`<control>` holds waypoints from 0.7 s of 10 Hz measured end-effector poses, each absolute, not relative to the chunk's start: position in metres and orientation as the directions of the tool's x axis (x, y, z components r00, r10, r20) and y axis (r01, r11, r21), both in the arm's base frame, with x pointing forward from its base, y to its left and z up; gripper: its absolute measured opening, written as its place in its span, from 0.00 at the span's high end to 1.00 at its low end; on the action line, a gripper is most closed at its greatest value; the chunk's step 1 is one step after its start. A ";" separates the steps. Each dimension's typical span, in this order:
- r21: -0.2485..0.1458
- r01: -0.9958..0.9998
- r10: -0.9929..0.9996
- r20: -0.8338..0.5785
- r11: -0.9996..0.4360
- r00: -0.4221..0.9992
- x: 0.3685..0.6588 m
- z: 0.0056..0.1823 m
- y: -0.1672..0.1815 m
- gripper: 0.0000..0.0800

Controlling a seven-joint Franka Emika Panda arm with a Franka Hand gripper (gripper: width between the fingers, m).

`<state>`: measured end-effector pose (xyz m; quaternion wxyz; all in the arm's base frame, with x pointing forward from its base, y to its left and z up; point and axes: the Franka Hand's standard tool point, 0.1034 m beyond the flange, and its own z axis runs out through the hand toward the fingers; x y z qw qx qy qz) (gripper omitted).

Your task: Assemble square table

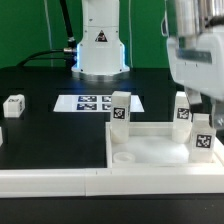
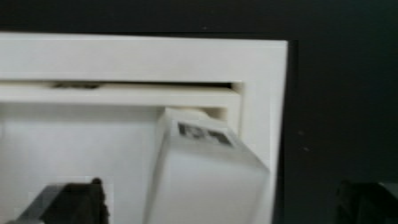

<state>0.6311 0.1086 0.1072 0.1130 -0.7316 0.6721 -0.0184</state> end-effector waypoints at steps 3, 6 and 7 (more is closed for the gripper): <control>-0.186 -0.980 -0.986 -0.129 -0.077 0.102 0.633 0.114 0.107 0.19; -0.185 -0.980 -0.987 -0.128 -0.077 0.101 0.633 0.114 0.107 0.19; -0.187 -0.979 -0.986 -0.126 -0.085 0.110 0.633 0.113 0.105 0.19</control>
Offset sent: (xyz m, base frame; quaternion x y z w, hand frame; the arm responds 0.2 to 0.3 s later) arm 0.0000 0.0000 0.0000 0.0000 0.0000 0.0000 1.0000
